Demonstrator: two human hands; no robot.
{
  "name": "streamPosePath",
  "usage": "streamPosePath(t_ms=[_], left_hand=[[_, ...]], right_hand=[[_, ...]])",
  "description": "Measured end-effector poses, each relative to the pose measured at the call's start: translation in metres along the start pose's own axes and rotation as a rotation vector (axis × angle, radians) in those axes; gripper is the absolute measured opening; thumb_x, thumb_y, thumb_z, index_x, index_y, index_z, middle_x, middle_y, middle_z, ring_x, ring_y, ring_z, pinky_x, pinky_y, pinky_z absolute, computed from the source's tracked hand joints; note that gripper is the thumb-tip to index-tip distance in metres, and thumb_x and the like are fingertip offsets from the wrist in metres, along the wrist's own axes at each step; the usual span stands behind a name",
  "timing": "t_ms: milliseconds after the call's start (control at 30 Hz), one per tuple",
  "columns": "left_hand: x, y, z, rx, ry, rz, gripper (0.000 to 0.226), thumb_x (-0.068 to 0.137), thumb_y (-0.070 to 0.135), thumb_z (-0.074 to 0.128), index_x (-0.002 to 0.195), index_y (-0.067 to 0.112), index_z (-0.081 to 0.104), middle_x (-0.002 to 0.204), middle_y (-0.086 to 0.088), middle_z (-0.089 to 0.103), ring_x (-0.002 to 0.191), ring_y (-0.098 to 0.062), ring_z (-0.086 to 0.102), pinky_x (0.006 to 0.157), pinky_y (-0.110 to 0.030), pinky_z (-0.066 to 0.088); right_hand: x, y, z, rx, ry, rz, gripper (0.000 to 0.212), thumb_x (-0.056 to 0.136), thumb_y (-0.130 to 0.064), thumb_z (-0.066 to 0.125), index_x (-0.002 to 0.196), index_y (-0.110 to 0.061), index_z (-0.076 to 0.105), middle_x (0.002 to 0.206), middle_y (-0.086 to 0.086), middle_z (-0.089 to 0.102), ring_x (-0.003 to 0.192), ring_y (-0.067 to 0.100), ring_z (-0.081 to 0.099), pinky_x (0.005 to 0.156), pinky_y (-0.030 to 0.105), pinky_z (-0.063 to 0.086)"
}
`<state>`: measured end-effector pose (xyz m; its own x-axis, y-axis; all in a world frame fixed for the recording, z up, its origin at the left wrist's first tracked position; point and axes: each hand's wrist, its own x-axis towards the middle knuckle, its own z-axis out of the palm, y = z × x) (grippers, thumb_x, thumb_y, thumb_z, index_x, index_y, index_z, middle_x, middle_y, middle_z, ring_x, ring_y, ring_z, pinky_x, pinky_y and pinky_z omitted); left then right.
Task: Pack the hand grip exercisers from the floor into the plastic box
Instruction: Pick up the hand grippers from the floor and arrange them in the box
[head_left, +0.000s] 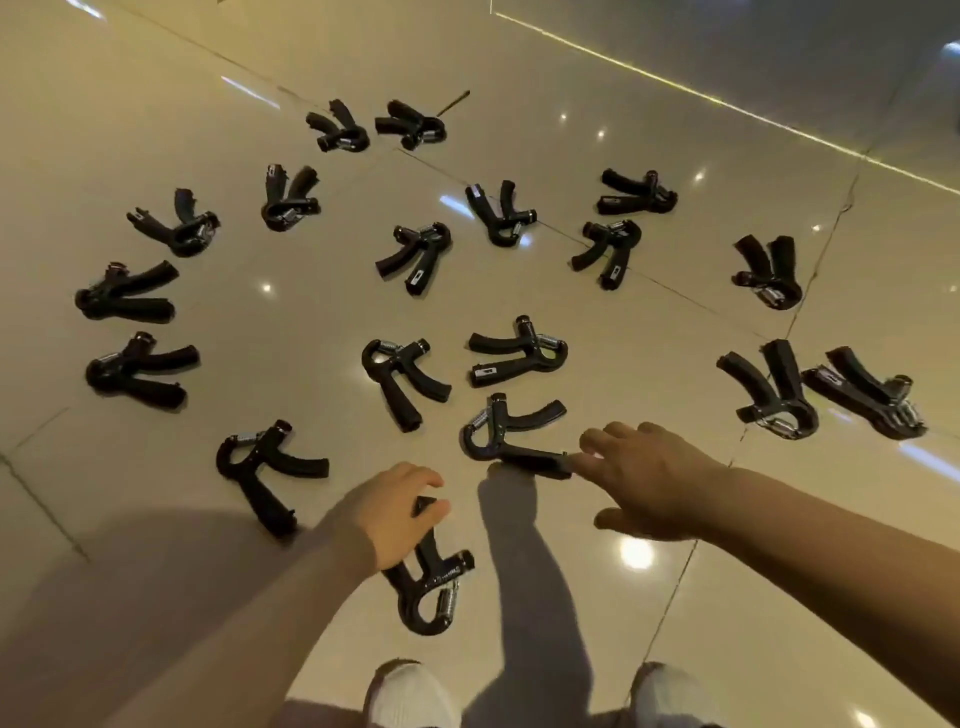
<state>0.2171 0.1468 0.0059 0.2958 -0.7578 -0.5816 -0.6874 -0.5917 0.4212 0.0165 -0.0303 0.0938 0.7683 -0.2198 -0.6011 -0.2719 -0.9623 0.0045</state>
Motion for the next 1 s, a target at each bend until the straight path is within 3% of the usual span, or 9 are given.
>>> streamPosePath(t_ms=[100,200,333,433,567,667,800,900,1000], left_hand=[[0.029,-0.021,0.031,0.091,0.075,-0.001,0.046,0.095,0.047,0.042,0.138,0.032,0.038,0.148,0.009,0.029,0.134,-0.011,0.031,0.110,-0.024,0.019],[0.036,-0.028,0.053,0.145,0.108,0.016,0.053,0.095,0.046,0.043,0.144,0.030,0.030,0.155,0.007,0.013,0.141,-0.012,0.015,0.108,-0.019,0.003],[0.032,-0.038,0.062,0.254,0.024,0.068,0.060,0.097,0.047,0.037,0.148,0.034,0.010,0.156,0.007,-0.016,0.144,-0.015,-0.009,0.104,-0.021,-0.011],[0.031,-0.045,0.064,0.268,0.116,0.112,0.058,0.096,0.052,0.031,0.148,0.033,0.016,0.156,0.008,-0.010,0.144,-0.016,0.001,0.105,-0.021,-0.007],[0.027,-0.046,0.071,0.262,0.130,0.103,0.075,0.081,0.063,0.009,0.147,0.031,0.023,0.157,0.006,0.003,0.142,-0.014,0.008,0.108,-0.025,0.006],[0.022,-0.051,0.076,0.295,0.162,0.053,0.068,0.086,0.058,0.018,0.145,0.027,0.032,0.155,-0.001,0.021,0.138,-0.022,0.027,0.108,-0.037,0.024],[0.014,-0.054,0.089,0.296,0.222,-0.084,0.057,0.092,0.055,0.025,0.140,0.024,0.035,0.141,-0.016,0.045,0.124,-0.037,0.047,0.092,-0.051,0.044],[0.011,-0.046,0.097,0.148,0.308,-0.276,0.064,0.090,0.057,0.025,0.142,0.021,0.032,0.143,-0.022,0.039,0.131,-0.041,0.038,0.094,-0.058,0.040],[0.019,-0.030,0.100,-0.036,0.238,-0.437,0.068,0.092,0.061,0.020,0.150,0.027,0.007,0.158,-0.011,-0.001,0.144,-0.030,-0.002,0.111,-0.057,0.015]], right_hand=[[0.050,0.023,0.034,0.045,0.049,0.051,0.075,0.088,-0.054,0.051,0.147,-0.026,0.014,0.151,0.006,0.022,0.133,0.026,0.029,0.104,0.038,0.036],[0.091,0.029,0.055,0.126,0.137,0.083,0.086,0.082,-0.057,0.059,0.147,-0.025,0.012,0.151,0.005,0.021,0.137,0.026,0.022,0.109,0.042,0.030],[0.120,0.026,0.072,0.252,0.171,0.138,0.088,0.077,-0.052,0.066,0.145,-0.021,0.020,0.150,0.002,0.026,0.138,0.025,0.021,0.110,0.044,0.028],[0.126,0.027,0.086,0.239,0.198,0.141,0.083,0.075,-0.052,0.065,0.142,-0.023,0.026,0.147,-0.002,0.030,0.137,0.023,0.022,0.106,0.045,0.032],[0.128,0.025,0.093,0.331,0.259,0.143,0.080,0.072,-0.048,0.067,0.139,-0.019,0.033,0.142,0.001,0.036,0.133,0.026,0.025,0.093,0.046,0.045],[0.128,0.024,0.098,0.355,0.287,0.151,0.078,0.074,-0.042,0.067,0.139,-0.017,0.034,0.142,0.003,0.036,0.134,0.028,0.023,0.091,0.048,0.047],[0.125,0.023,0.102,0.322,0.271,0.155,0.080,0.074,-0.044,0.067,0.140,-0.017,0.033,0.142,0.005,0.037,0.132,0.030,0.025,0.095,0.046,0.045],[0.120,0.020,0.109,0.325,0.277,0.162,0.081,0.072,-0.044,0.068,0.140,-0.014,0.034,0.141,0.008,0.038,0.131,0.032,0.027,0.093,0.047,0.046],[0.117,0.018,0.115,0.367,0.303,0.173,0.084,0.070,-0.042,0.072,0.139,-0.012,0.036,0.140,0.010,0.040,0.131,0.034,0.028,0.090,0.049,0.048]])
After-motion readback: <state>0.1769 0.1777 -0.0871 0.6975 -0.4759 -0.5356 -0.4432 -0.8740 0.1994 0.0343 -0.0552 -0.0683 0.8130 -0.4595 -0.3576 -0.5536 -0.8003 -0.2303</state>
